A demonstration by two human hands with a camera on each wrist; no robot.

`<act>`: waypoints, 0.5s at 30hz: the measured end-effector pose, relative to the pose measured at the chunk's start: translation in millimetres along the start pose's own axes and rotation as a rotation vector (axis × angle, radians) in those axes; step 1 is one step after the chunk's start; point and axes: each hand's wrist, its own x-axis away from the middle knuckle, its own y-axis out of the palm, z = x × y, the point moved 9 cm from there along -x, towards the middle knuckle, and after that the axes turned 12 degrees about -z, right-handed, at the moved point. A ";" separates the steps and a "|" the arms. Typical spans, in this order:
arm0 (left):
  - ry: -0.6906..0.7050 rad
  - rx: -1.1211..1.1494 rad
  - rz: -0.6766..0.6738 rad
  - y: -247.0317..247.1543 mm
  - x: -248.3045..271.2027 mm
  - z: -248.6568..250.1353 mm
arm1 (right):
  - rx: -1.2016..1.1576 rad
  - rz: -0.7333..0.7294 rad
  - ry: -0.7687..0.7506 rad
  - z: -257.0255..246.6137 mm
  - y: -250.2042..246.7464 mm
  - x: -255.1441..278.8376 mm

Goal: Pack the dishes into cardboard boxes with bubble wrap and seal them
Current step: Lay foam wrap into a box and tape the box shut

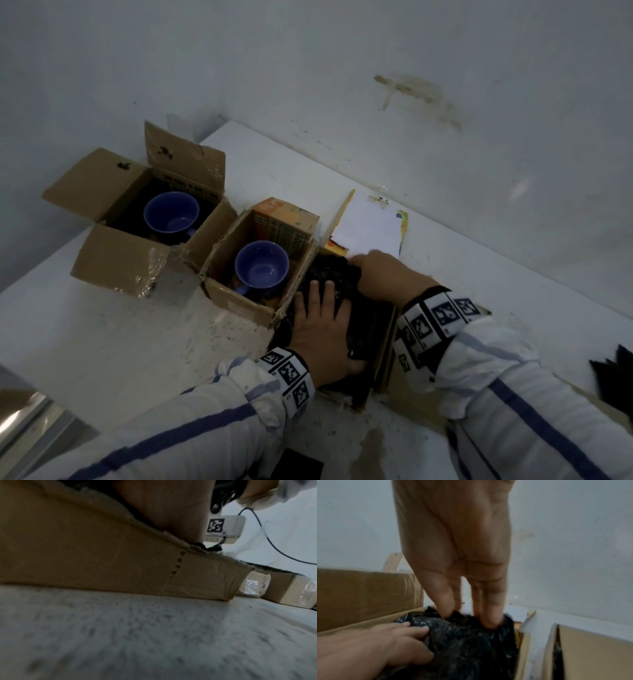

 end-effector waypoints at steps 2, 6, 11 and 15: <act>-0.011 -0.012 -0.018 0.3 0.5 0.3 | 0.028 -0.056 0.084 10.3 17.0 3.4; -0.024 -0.002 -0.032 0.5 3.4 0.8 | -0.075 -0.040 0.123 13.0 47.9 1.5; 0.050 0.159 -0.179 -3.9 6.3 -0.8 | -0.043 0.059 0.113 14.3 37.5 8.1; 0.123 0.334 -0.236 -22.8 17.7 -10.3 | 0.150 -0.031 0.131 9.1 48.8 16.1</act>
